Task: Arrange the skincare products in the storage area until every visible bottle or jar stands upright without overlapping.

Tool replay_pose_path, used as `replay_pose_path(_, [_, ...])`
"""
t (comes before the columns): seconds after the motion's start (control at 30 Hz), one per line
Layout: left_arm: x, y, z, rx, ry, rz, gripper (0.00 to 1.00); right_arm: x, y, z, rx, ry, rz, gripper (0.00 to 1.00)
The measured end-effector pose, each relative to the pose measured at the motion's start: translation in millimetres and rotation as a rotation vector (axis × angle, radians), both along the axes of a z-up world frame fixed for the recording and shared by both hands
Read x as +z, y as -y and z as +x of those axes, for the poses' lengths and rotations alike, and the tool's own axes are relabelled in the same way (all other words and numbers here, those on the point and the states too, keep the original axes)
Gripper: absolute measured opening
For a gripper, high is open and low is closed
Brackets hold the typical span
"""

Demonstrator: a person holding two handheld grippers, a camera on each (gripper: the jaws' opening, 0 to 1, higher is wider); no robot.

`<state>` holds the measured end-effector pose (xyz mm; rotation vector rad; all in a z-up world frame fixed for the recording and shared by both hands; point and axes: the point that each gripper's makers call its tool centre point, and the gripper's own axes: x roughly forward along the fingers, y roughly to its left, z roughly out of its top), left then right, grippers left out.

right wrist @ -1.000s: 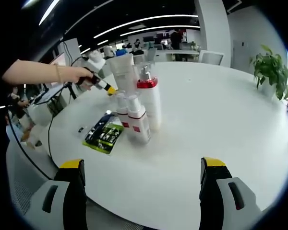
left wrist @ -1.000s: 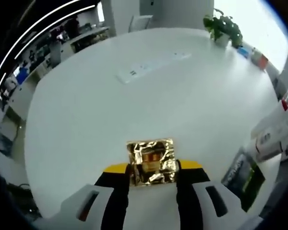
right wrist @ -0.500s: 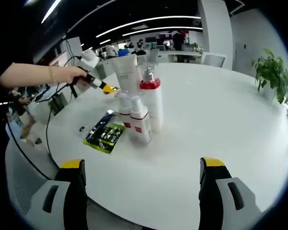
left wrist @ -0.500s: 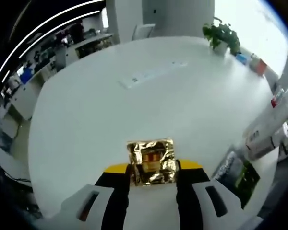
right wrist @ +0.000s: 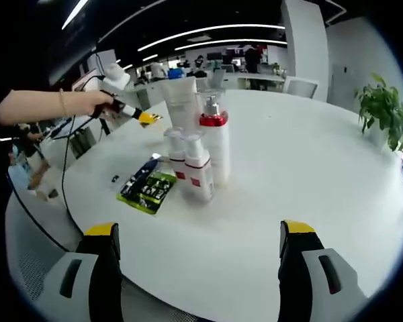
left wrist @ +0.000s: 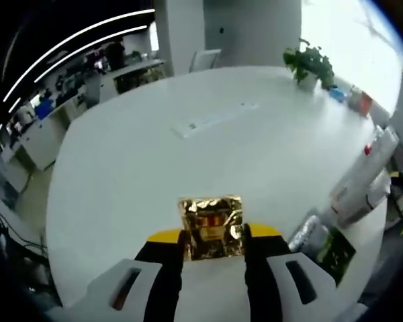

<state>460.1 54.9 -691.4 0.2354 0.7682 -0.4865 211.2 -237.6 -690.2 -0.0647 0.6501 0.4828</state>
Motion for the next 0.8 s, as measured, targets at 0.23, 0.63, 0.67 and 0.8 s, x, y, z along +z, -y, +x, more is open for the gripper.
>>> replay_pose_path(0.23, [9.6,-8.7,-13.1,0.012,0.026,-0.006,0.37,0.9,-1.7,-0.9,0.015,0.007,-0.010,0.98])
replay_pose_path(0.63, [23.5,-22.4,-33.7,0.048,0.056,-0.030,0.34,3.4,-6.5,-2.7,0.039,0.024,-0.021,0.98])
replay_pose_path(0.67, [23.9,-23.8,-35.7,0.052,0.058,-0.029,0.33,3.7,-7.2,-2.8,0.044,0.027,-0.021,0.98])
replay_pose_path(0.8, [27.1,-29.6,-48.5,0.063,0.065,-0.028,0.32,4.3,-9.0,-3.6,0.057,0.032,-0.023,0.98])
